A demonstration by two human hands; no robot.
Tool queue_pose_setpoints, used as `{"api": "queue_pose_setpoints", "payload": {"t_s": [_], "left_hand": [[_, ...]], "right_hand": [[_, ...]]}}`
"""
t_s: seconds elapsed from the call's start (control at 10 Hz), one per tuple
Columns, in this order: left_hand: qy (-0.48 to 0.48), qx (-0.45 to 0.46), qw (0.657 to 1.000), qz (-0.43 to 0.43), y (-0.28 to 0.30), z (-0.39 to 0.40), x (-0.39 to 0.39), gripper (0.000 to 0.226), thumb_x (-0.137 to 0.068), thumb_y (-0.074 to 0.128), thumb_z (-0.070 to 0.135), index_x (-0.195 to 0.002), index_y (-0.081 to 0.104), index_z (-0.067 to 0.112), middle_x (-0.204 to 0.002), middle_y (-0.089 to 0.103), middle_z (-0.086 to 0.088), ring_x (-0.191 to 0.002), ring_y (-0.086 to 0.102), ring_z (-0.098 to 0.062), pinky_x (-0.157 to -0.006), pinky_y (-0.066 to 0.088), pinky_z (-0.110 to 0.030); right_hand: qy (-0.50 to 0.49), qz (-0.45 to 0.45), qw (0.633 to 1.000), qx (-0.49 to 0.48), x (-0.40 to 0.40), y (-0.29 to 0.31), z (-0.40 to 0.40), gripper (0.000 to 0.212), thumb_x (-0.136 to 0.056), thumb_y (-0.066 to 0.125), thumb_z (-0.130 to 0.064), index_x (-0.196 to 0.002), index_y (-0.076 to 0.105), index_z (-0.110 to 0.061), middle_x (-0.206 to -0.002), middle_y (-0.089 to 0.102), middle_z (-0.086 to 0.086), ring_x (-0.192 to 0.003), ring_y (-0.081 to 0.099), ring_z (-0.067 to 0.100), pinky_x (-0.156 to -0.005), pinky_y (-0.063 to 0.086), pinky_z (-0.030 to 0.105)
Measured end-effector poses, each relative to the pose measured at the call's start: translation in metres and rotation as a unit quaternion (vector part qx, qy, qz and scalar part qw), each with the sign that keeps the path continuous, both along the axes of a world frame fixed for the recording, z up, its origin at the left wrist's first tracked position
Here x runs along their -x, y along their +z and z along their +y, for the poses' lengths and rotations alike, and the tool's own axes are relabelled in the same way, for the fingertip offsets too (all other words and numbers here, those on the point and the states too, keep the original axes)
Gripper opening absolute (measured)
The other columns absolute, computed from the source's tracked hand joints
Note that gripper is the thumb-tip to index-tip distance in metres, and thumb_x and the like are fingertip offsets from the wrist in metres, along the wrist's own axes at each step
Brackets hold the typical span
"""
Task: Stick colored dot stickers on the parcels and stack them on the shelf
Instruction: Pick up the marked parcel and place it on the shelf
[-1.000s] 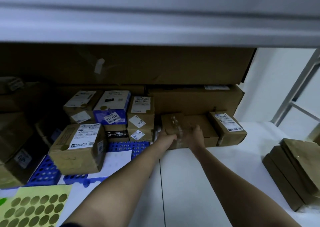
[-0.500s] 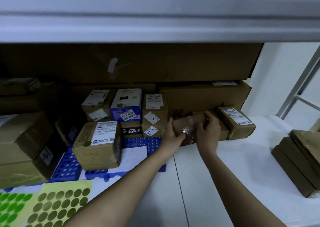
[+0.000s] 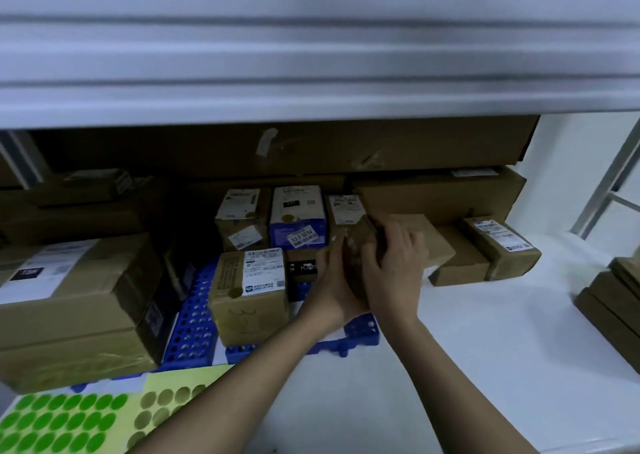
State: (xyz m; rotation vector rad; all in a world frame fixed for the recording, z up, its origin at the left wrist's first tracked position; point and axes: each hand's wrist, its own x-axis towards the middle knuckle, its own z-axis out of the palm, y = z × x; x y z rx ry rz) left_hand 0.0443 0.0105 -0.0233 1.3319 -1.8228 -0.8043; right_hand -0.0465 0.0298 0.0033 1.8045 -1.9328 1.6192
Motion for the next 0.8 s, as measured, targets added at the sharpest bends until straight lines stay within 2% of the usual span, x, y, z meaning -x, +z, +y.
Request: {"api": "queue_pose_setpoints", "payload": {"t_s": [0.1,0.2,0.3,0.4,0.5,0.6,0.7,0.8], "left_hand": [[0.034,0.017,0.999,0.031,0.002,0.002,-0.029,0.091,-0.074,0.075,0.020,-0.146,0.020,0.026,-0.148,0.024,0.000,-0.132,0.034,-0.018,-0.093,0.028,-0.013],[0.052,0.004,0.995,0.088,0.005,0.003,-0.049,0.094,-0.062,0.085,0.029,-0.138,0.029,0.029,-0.137,0.033,0.005,-0.114,0.043,-0.006,-0.076,0.037,-0.001],[0.072,-0.027,0.976,0.202,0.011,0.007,-0.070,0.086,-0.062,0.087,0.022,-0.129,0.034,0.034,-0.122,0.039,0.016,-0.107,0.044,-0.001,-0.080,0.043,-0.007],[0.086,-0.086,0.950,0.288,0.014,0.012,-0.095,0.085,-0.069,0.081,0.024,-0.139,0.032,0.030,-0.115,0.048,0.015,-0.111,0.048,-0.009,-0.092,0.043,-0.026],[0.074,-0.157,0.918,0.356,0.014,0.015,-0.113,0.089,-0.059,0.079,0.038,-0.137,0.036,0.031,-0.125,0.057,0.004,-0.112,0.057,-0.019,-0.094,0.050,-0.039],[0.046,-0.193,0.891,0.409,0.014,0.019,-0.126,0.082,-0.061,0.073,0.041,-0.136,0.041,0.027,-0.122,0.062,-0.005,-0.104,0.065,-0.025,-0.079,0.057,-0.040],[0.025,-0.213,0.873,0.438,0.015,0.019,-0.131,0.067,-0.070,0.067,0.043,-0.131,0.047,0.027,-0.120,0.063,-0.006,-0.097,0.069,-0.022,-0.078,0.057,-0.040],[0.022,-0.248,0.840,0.482,0.013,0.023,-0.122,0.061,-0.072,0.064,0.045,-0.129,0.048,0.027,-0.119,0.064,-0.010,-0.100,0.068,-0.030,-0.081,0.055,-0.043]], "right_hand": [[0.024,-0.006,1.000,0.012,-0.025,0.002,0.000,0.042,-0.089,0.035,-0.036,-0.123,0.057,-0.023,-0.114,0.060,-0.006,-0.102,0.041,0.011,-0.084,0.035,0.028],[0.117,-0.048,0.991,0.036,-0.039,0.003,0.000,0.039,-0.093,0.036,-0.041,-0.124,0.054,-0.024,-0.115,0.055,-0.011,-0.106,0.045,0.006,-0.089,0.041,0.027],[0.115,-0.098,0.987,0.062,-0.042,0.003,-0.004,0.044,-0.093,0.036,-0.049,-0.125,0.050,-0.024,-0.111,0.047,-0.014,-0.104,0.045,0.004,-0.087,0.039,0.023],[0.039,-0.201,0.978,0.033,-0.030,0.000,-0.012,0.050,-0.095,0.040,-0.050,-0.138,0.040,-0.024,-0.122,0.047,-0.010,-0.114,0.042,0.004,-0.096,0.041,0.030],[0.024,-0.291,0.957,-0.006,-0.020,-0.005,-0.018,0.054,-0.098,0.046,-0.041,-0.146,0.030,-0.022,-0.145,0.039,-0.004,-0.131,0.037,0.009,-0.106,0.037,0.034],[0.099,-0.359,0.925,-0.077,-0.014,-0.005,-0.018,0.056,-0.099,0.046,-0.039,-0.148,0.026,-0.021,-0.146,0.037,-0.001,-0.122,0.040,0.007,-0.089,0.037,0.016],[0.199,-0.426,0.868,-0.160,-0.008,-0.006,-0.018,0.060,-0.096,0.045,-0.047,-0.147,0.025,-0.023,-0.130,0.046,-0.004,-0.100,0.052,0.004,-0.073,0.040,0.016],[0.268,-0.472,0.819,-0.186,-0.014,-0.011,-0.017,0.076,-0.085,0.056,-0.060,-0.147,0.024,-0.030,-0.134,0.048,-0.002,-0.110,0.055,0.016,-0.077,0.049,0.027]]}}
